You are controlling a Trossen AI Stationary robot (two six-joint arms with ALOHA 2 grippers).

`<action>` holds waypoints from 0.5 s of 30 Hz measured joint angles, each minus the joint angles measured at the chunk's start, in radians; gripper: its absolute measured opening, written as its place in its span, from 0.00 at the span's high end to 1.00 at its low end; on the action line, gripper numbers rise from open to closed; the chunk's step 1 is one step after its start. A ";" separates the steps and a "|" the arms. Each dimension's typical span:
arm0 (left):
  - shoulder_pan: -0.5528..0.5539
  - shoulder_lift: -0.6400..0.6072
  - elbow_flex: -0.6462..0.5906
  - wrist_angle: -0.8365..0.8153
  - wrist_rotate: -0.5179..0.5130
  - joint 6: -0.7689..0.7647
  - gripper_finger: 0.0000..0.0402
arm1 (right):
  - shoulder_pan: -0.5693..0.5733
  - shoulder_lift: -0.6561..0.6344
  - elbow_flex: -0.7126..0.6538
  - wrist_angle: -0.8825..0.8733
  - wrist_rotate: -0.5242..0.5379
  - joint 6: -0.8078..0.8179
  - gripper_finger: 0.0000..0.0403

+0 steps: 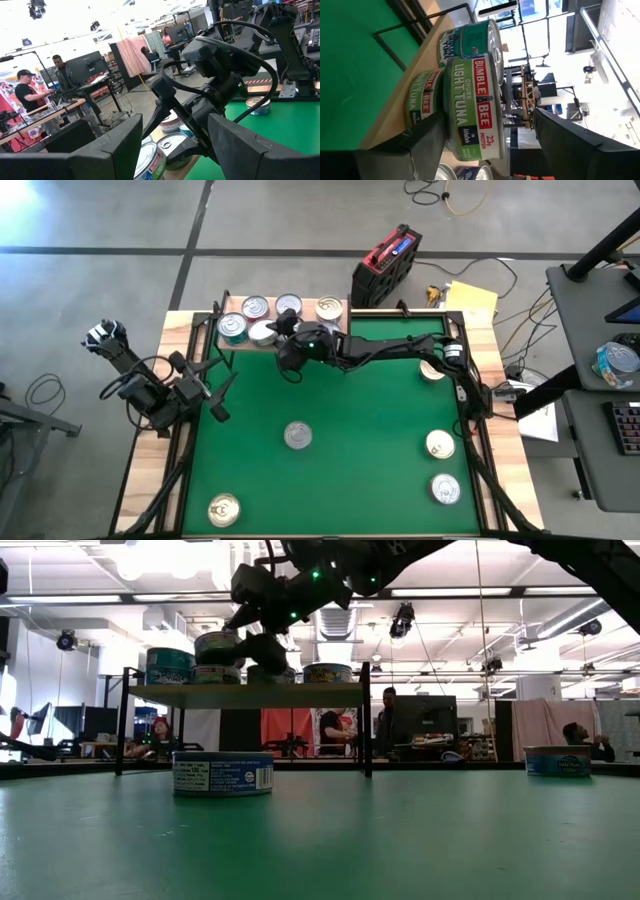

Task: Stack canned seafood by type on shelf
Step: Stack the white tuna can on top of the white tuna can on the shelf

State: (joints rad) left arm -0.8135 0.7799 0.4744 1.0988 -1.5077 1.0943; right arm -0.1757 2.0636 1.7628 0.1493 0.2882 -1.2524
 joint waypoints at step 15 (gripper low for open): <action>0.000 0.000 0.000 0.000 0.000 -0.003 0.48 | -0.008 0.006 0.001 -0.016 0.000 0.040 0.41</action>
State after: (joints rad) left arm -0.8139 0.7801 0.4744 1.0985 -1.5076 1.0912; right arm -0.1841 2.0693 1.7641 0.1332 0.2882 -1.2119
